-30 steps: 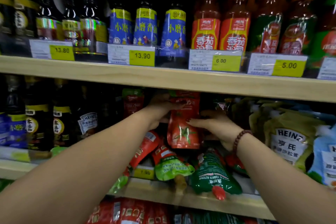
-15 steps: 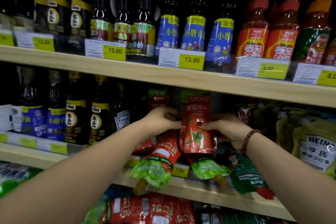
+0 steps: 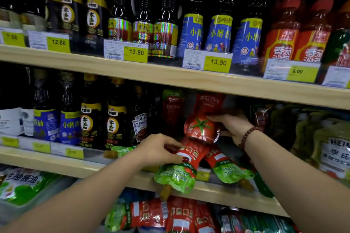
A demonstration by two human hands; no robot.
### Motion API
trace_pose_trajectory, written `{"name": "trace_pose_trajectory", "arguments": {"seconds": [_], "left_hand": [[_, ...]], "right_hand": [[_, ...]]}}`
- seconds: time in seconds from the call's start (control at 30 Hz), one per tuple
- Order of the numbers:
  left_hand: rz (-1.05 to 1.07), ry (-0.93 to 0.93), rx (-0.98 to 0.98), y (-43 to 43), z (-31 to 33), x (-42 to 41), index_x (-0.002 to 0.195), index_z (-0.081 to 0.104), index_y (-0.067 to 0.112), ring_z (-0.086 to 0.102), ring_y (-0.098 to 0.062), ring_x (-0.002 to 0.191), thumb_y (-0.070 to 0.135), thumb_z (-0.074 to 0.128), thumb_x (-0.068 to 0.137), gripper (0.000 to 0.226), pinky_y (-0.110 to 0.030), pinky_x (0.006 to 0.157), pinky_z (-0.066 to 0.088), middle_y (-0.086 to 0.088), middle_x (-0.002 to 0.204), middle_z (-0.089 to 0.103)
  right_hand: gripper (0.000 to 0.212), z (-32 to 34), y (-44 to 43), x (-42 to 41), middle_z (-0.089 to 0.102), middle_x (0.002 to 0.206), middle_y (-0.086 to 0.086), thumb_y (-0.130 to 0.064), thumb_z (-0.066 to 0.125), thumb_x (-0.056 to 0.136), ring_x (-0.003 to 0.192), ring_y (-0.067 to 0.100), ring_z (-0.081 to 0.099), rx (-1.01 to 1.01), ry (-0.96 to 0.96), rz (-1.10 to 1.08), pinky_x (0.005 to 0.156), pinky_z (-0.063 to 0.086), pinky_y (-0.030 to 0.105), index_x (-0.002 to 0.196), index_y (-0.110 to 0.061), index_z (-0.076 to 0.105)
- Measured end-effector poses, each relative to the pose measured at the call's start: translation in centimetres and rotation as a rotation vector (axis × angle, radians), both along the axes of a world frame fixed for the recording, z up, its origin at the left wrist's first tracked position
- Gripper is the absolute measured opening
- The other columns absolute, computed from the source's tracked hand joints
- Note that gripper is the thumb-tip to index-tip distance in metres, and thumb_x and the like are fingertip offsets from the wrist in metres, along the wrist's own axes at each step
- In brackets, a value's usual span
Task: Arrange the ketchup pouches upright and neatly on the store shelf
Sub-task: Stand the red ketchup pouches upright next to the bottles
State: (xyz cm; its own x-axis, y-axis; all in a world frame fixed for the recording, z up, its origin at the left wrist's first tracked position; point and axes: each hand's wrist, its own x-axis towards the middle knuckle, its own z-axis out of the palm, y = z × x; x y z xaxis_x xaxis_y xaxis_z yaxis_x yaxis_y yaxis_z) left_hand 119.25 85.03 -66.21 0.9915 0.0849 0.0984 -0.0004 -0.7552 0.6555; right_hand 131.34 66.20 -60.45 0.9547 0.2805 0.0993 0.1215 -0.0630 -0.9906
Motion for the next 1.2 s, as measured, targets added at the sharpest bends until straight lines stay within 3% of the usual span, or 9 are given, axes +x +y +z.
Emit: {"name": "trace_pose_trajectory", "arguments": {"seconds": [0.17,0.33,0.43,0.57,0.67,0.83,0.93,1.07,1.2], "left_hand": [[0.018,-0.014,-0.011,-0.1,-0.2,-0.6,0.109,0.066,0.041,0.059,0.003,0.103,0.059,0.072,0.057,0.055,-0.032,0.096,0.048,0.018,0.111,0.067],[0.026,-0.028,-0.004,0.0,-0.6,-0.8,0.110,0.064,0.046,0.058,-0.002,0.107,0.064,0.069,0.059,0.055,-0.034,0.095,0.047,0.019,0.115,0.065],[0.035,-0.033,0.002,0.1,-0.7,-0.7,0.110,0.063,0.047,0.057,0.001,0.106,0.062,0.070,0.061,0.052,-0.032,0.095,0.048,0.021,0.115,0.065],[0.042,-0.018,-0.045,0.2,-0.8,-0.6,0.108,0.063,0.048,0.057,0.000,0.106,0.062,0.070,0.057,0.053,-0.032,0.095,0.048,0.022,0.114,0.065],[0.047,-0.020,-0.052,0.3,-0.8,-0.6,0.108,0.063,0.048,0.056,0.001,0.106,0.062,0.071,0.058,0.052,-0.031,0.095,0.048,0.024,0.114,0.065],[0.089,-0.041,-0.017,0.1,-1.1,-0.8,0.108,0.058,0.056,0.054,0.004,0.108,0.066,0.069,0.061,0.049,-0.030,0.095,0.046,0.028,0.115,0.063],[0.106,-0.048,-0.012,0.0,-1.0,-0.8,0.104,0.058,0.060,0.055,0.006,0.104,0.070,0.065,0.057,0.048,-0.029,0.093,0.047,0.031,0.109,0.063],[0.146,-0.086,-0.009,-0.3,-1.3,-0.6,0.095,0.059,0.063,0.056,0.008,0.095,0.074,0.063,0.057,0.040,-0.027,0.087,0.050,0.035,0.096,0.065],[0.156,-0.090,0.005,-0.4,-1.4,-0.6,0.093,0.061,0.063,0.057,0.007,0.092,0.074,0.062,0.058,0.036,-0.029,0.083,0.051,0.035,0.091,0.066]], "right_hand": [[0.026,-0.5,2.0,1.2,0.064,0.087,0.000,-0.014,0.076,0.071,0.078,0.014,0.062,0.052,0.041,0.064,0.056,0.051,0.030,0.085,-0.021,0.056],[0.044,-0.4,5.3,2.8,0.063,0.111,0.013,-0.017,0.076,0.072,0.099,0.027,0.061,0.045,0.072,0.061,0.065,0.053,0.036,0.110,-0.008,0.057],[0.043,-1.0,7.0,3.6,0.065,0.109,0.015,-0.016,0.078,0.070,0.088,0.025,0.063,-0.020,-0.031,0.046,0.059,0.051,0.031,0.108,-0.005,0.061],[0.041,-2.2,9.1,4.8,0.067,0.105,0.014,-0.013,0.081,0.066,0.091,0.028,0.064,-0.142,-0.120,0.070,0.077,0.055,0.042,0.103,-0.006,0.065],[0.035,-3.2,10.1,5.5,0.066,0.103,0.005,-0.015,0.082,0.065,0.090,0.021,0.063,-0.254,-0.168,0.154,0.076,0.054,0.034,0.095,-0.019,0.065],[0.047,-4.2,10.9,6.5,0.069,0.102,0.004,-0.009,0.082,0.061,0.093,0.020,0.064,-0.295,-0.217,0.223,0.082,0.053,0.034,0.104,-0.018,0.066],[0.047,-4.9,10.9,6.4,0.068,0.104,0.001,-0.013,0.082,0.061,0.095,0.017,0.062,-0.359,-0.232,0.309,0.086,0.050,0.034,0.103,-0.024,0.064],[0.056,-6.2,10.6,6.6,0.064,0.115,0.001,-0.020,0.079,0.067,0.101,0.017,0.060,-0.394,-0.253,0.277,0.088,0.048,0.033,0.119,-0.020,0.058],[0.060,-6.2,10.5,6.7,0.064,0.117,0.000,-0.021,0.081,0.066,0.101,0.015,0.059,-0.392,-0.285,0.282,0.083,0.046,0.028,0.121,-0.021,0.057]]}}
